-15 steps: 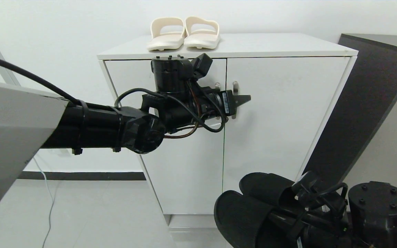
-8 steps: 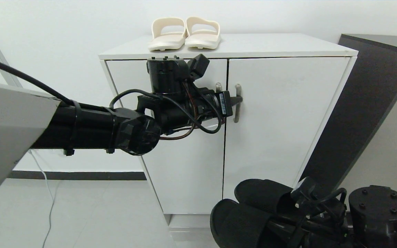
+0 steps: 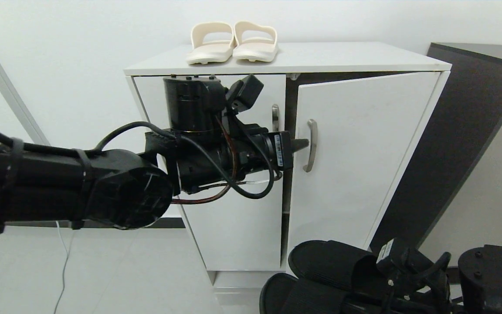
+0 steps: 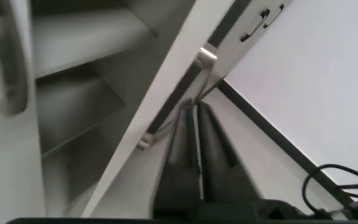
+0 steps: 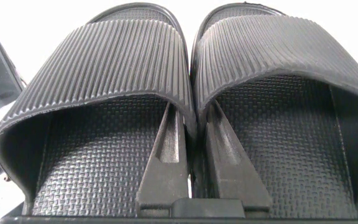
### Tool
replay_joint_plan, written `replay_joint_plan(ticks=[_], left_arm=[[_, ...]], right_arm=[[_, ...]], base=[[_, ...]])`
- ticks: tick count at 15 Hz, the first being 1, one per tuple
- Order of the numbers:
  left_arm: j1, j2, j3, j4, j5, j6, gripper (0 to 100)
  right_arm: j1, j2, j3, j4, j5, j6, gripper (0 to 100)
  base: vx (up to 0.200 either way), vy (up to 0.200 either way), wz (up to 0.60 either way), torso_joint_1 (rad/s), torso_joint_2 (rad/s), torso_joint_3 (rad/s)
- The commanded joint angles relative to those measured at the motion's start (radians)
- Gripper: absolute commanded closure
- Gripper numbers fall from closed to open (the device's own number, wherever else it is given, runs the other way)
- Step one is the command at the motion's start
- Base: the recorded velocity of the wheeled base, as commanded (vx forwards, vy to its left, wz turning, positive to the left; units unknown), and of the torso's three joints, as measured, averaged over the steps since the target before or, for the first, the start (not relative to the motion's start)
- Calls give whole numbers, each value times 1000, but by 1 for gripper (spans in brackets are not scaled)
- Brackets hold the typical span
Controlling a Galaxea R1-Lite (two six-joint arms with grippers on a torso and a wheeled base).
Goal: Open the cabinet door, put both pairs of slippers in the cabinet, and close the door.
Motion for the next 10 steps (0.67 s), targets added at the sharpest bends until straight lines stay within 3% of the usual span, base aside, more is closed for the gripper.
replay_joint_plan(ticks=[1, 5, 8, 10], left_arm=[[-2, -87, 61, -1, 2, -1, 100], [70, -40, 30, -3, -10, -12, 100], [72, 32, -74, -1, -1, -55, 100], [70, 71, -126, -1, -1, -59, 100]], right_arm=[[1, -5, 1, 0, -1, 0, 100], [6, 2, 1, 1, -2, 0, 100], [6, 2, 1, 0, -4, 0, 100], [9, 2, 1, 1, -4, 0, 100]], base=[[0, 0, 0, 0, 0, 0], [0, 0, 0, 0, 0, 0], [0, 0, 0, 0, 0, 0], [0, 0, 0, 0, 0, 0]])
